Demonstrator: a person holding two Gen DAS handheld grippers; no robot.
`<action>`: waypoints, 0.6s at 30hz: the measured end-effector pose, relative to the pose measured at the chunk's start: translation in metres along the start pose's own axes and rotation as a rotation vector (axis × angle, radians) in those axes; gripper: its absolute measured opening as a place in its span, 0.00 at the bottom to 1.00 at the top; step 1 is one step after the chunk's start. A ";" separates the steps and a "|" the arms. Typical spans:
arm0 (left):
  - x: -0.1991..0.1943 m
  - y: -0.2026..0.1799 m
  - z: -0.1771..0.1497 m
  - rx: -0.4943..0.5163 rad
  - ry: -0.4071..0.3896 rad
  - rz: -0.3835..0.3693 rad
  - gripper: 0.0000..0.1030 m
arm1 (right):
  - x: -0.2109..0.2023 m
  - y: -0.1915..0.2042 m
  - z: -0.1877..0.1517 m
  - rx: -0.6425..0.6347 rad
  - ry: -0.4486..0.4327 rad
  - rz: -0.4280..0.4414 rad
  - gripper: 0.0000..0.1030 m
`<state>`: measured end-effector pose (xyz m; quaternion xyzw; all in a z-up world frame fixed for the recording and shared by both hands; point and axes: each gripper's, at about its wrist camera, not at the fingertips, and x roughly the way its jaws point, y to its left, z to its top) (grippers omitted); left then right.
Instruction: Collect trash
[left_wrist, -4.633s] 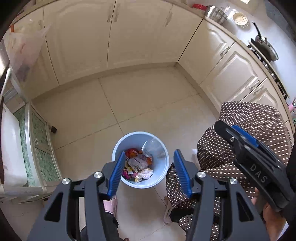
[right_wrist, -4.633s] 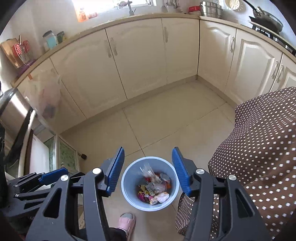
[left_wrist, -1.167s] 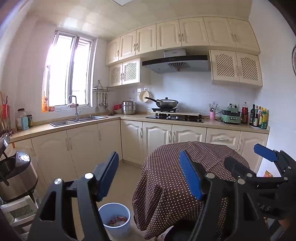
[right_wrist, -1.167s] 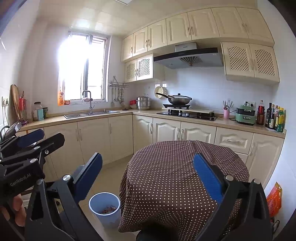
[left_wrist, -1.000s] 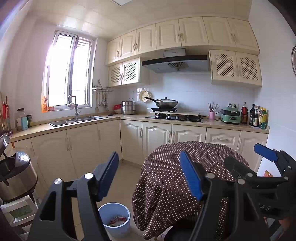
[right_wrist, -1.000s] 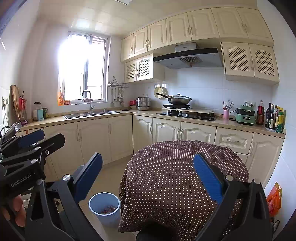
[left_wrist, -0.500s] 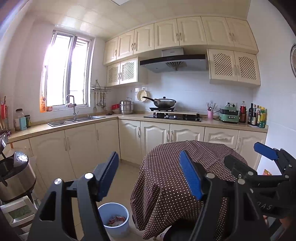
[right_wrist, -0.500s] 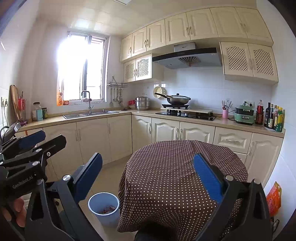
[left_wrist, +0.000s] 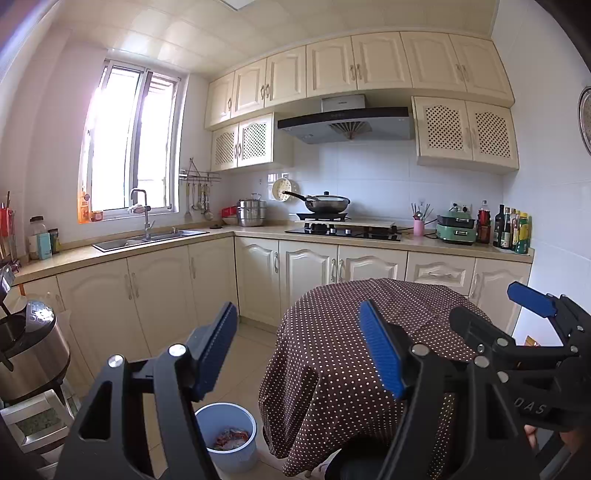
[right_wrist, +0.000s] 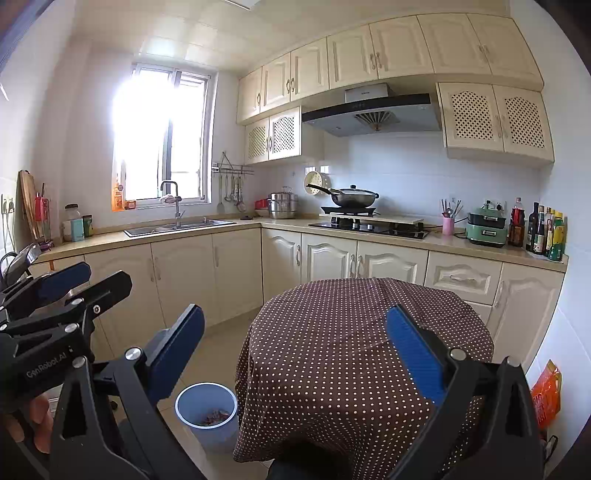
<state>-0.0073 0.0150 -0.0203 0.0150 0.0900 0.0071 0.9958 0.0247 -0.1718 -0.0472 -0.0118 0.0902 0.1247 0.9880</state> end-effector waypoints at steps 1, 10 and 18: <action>0.000 0.000 0.000 0.001 0.000 0.000 0.65 | 0.000 0.000 0.000 0.000 0.000 0.001 0.93; 0.000 -0.002 -0.002 0.004 -0.001 -0.002 0.65 | -0.001 0.001 0.000 0.000 -0.001 0.001 0.93; 0.000 -0.003 -0.003 0.003 -0.002 -0.005 0.66 | -0.002 0.003 0.000 -0.001 0.000 0.000 0.93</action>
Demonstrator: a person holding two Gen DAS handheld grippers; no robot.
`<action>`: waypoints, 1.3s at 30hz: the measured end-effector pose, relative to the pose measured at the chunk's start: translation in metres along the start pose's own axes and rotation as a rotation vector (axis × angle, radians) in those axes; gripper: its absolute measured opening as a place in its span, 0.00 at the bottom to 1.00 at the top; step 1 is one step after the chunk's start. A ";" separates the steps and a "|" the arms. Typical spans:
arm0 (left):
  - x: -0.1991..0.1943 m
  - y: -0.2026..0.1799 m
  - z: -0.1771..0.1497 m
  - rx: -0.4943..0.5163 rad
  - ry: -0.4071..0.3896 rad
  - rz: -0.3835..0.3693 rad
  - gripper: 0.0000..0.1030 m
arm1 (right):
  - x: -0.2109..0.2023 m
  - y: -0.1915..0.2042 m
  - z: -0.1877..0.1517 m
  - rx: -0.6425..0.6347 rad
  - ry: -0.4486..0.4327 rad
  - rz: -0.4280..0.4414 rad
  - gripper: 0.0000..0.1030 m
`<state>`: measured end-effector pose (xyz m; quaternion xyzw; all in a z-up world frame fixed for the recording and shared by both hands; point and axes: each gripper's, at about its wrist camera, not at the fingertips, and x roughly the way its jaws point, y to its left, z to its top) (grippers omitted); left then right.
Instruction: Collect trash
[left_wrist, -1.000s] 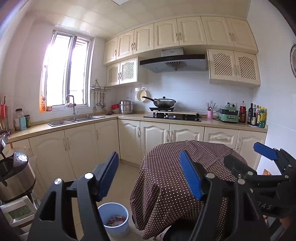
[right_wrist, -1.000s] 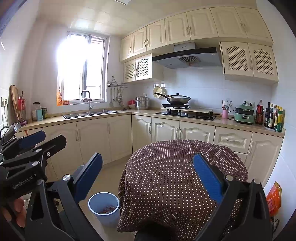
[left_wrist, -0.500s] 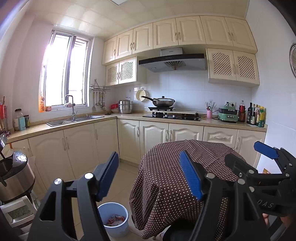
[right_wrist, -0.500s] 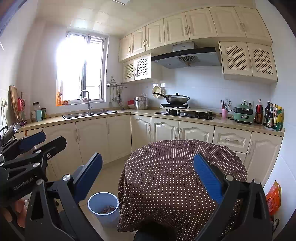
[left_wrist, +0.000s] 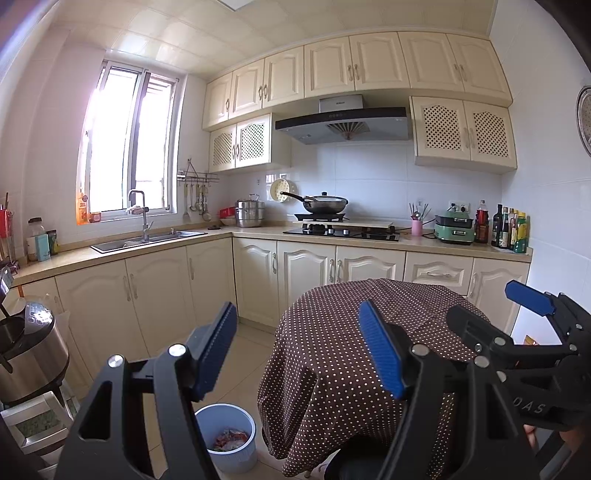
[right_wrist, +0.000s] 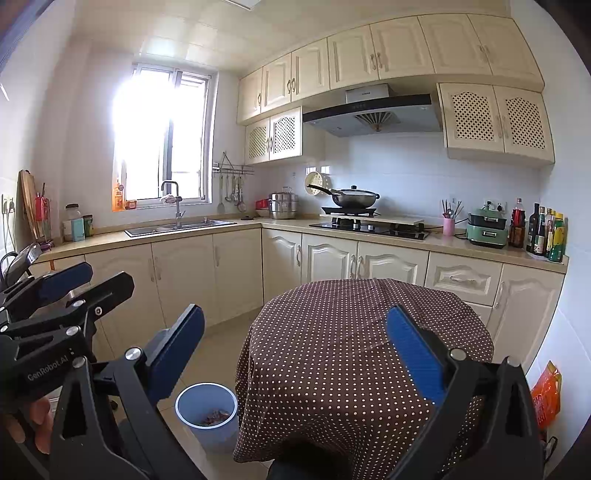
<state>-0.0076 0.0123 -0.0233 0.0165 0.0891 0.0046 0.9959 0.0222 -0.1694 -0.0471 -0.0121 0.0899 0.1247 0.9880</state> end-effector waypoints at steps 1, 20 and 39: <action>0.000 0.000 0.000 -0.001 -0.001 -0.001 0.65 | 0.000 0.000 0.001 0.000 0.000 0.000 0.93; 0.000 -0.002 0.002 0.000 0.000 -0.002 0.66 | 0.002 -0.003 0.003 0.001 0.004 0.004 0.93; 0.001 -0.006 0.001 0.001 0.004 -0.002 0.66 | 0.004 -0.004 0.002 0.003 0.010 0.002 0.93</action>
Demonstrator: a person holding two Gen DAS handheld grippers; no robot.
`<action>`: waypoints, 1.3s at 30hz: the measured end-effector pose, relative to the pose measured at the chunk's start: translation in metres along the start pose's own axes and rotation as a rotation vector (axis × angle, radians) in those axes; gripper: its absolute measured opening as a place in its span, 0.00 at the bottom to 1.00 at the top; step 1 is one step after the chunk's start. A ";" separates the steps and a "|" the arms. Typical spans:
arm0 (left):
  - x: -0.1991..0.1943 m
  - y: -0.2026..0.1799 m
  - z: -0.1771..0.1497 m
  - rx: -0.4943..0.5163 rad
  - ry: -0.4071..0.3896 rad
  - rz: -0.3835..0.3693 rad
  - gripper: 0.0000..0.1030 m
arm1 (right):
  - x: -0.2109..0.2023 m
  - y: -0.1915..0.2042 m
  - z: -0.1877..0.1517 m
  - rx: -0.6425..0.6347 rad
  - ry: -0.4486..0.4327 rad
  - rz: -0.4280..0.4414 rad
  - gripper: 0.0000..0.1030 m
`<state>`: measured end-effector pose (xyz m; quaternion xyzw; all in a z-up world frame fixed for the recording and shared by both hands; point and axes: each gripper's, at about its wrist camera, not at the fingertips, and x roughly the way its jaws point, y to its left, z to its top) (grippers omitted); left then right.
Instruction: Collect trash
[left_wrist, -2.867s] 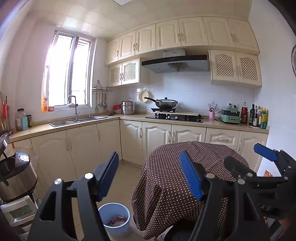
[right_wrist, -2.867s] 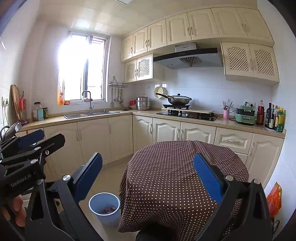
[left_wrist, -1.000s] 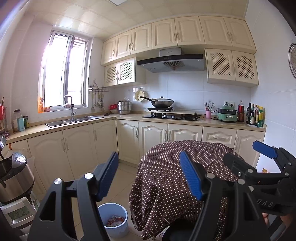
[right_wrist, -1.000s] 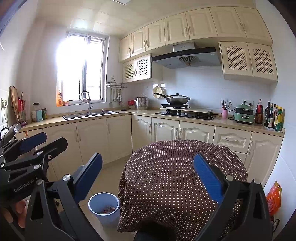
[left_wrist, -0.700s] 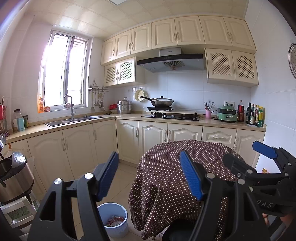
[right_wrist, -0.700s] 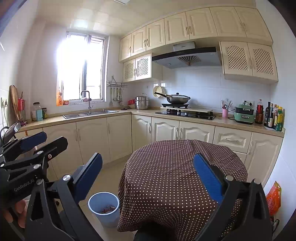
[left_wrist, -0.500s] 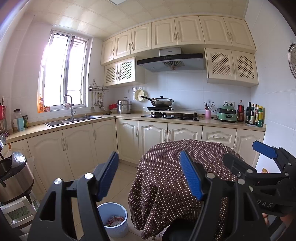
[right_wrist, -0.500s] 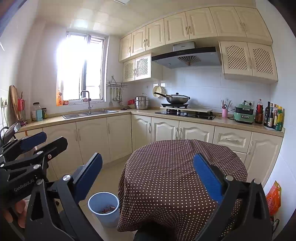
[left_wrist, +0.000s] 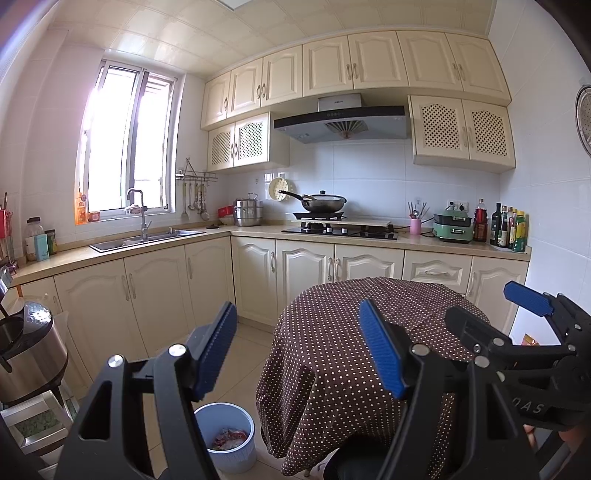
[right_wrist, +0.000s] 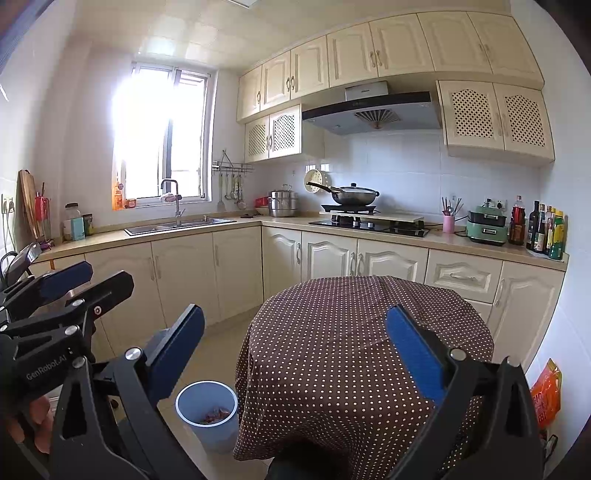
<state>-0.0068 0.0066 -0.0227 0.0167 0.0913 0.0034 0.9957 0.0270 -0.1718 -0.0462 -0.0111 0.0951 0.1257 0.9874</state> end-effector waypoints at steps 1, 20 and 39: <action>-0.001 -0.001 -0.001 0.001 0.000 0.000 0.66 | 0.000 0.000 0.000 0.000 -0.001 -0.001 0.93; -0.003 0.001 -0.003 0.000 0.005 -0.005 0.66 | -0.001 0.002 -0.001 0.007 0.004 -0.002 0.93; -0.003 0.000 -0.002 0.005 0.011 -0.010 0.66 | -0.001 0.003 -0.003 0.017 0.008 0.002 0.93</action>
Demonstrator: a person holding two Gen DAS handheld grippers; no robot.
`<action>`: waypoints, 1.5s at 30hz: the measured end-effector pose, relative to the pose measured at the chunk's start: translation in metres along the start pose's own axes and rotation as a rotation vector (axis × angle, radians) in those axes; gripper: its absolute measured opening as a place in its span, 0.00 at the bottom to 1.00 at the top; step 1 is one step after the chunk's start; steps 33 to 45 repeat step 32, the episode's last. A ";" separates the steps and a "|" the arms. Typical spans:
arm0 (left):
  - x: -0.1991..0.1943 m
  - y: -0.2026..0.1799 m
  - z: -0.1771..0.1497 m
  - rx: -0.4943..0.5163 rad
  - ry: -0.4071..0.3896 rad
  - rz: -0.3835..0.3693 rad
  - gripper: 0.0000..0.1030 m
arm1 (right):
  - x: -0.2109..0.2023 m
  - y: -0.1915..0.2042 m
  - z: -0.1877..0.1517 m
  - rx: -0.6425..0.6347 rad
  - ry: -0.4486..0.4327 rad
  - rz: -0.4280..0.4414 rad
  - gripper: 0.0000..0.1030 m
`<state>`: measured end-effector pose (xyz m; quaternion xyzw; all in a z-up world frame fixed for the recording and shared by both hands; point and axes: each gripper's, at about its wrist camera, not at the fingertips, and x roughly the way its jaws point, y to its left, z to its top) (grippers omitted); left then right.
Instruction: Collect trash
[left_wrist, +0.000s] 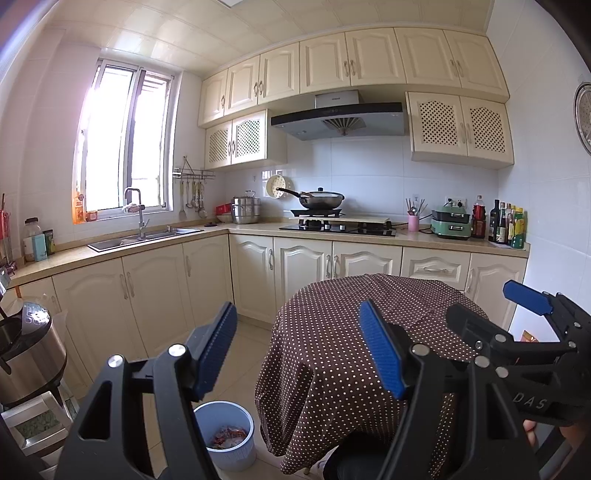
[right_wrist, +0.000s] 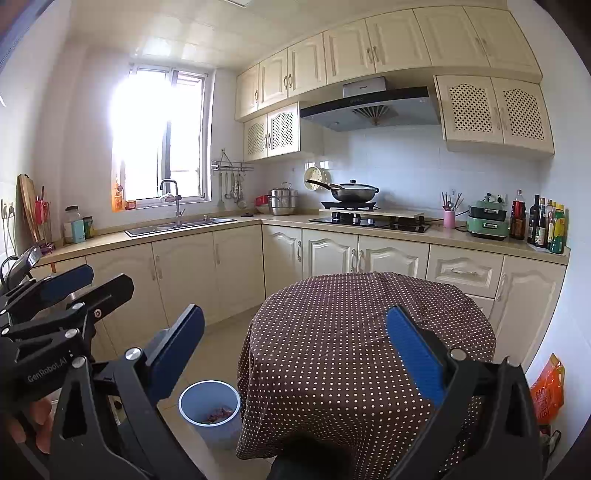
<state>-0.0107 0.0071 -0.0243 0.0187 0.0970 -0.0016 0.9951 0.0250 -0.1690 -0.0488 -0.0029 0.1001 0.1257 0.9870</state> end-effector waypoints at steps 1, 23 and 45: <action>0.000 0.000 0.000 -0.001 0.000 -0.001 0.66 | 0.000 0.000 0.000 0.001 0.000 0.000 0.93; 0.035 0.008 0.001 0.012 0.047 0.015 0.66 | 0.033 -0.009 -0.002 0.031 0.045 0.008 0.93; 0.082 0.013 -0.004 0.006 0.124 0.006 0.66 | 0.075 -0.034 -0.001 0.039 0.102 -0.004 0.93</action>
